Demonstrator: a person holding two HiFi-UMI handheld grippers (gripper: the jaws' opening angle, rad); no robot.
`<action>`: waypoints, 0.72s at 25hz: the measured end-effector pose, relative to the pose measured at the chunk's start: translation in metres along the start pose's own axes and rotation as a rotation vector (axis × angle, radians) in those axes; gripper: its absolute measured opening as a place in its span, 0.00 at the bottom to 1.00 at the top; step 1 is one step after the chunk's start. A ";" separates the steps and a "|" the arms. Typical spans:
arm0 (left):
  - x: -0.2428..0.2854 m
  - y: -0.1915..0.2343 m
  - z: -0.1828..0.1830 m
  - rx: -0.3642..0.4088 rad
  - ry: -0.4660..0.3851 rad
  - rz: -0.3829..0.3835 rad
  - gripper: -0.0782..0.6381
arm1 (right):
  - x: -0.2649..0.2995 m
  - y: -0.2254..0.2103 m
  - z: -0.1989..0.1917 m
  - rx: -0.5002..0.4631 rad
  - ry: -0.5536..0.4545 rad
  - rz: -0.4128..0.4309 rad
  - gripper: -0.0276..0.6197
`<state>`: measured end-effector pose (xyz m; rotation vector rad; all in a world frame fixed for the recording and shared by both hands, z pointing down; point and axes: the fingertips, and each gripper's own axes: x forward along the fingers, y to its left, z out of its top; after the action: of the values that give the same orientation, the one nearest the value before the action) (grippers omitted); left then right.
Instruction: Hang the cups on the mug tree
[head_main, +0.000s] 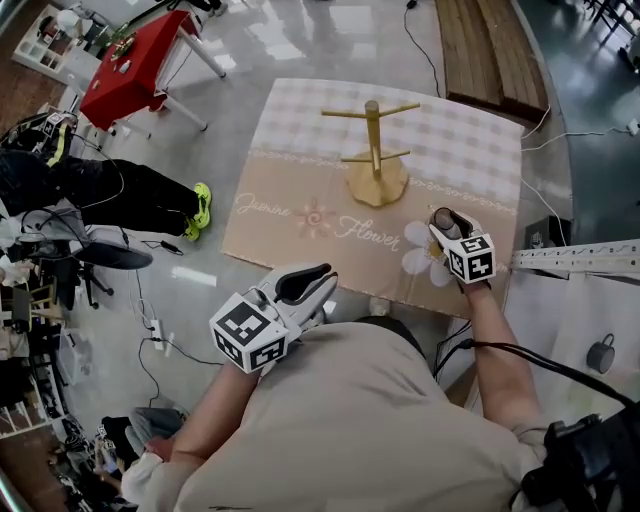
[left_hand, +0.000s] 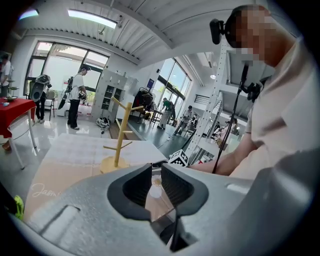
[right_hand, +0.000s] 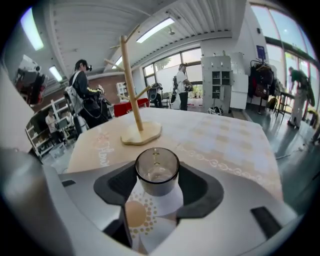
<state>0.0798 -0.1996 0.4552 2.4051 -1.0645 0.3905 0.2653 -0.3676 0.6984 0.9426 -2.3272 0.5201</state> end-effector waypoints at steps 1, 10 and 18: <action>0.000 0.000 -0.001 -0.002 -0.001 0.000 0.18 | -0.002 0.003 0.004 0.039 -0.020 0.019 0.45; -0.001 -0.002 -0.002 0.003 -0.007 -0.022 0.18 | -0.029 0.051 0.064 0.184 -0.185 0.192 0.45; -0.008 0.001 -0.004 -0.001 -0.011 -0.019 0.18 | -0.058 0.113 0.135 0.210 -0.305 0.439 0.45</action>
<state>0.0733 -0.1929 0.4557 2.4176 -1.0454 0.3711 0.1692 -0.3342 0.5433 0.6297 -2.8195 0.8611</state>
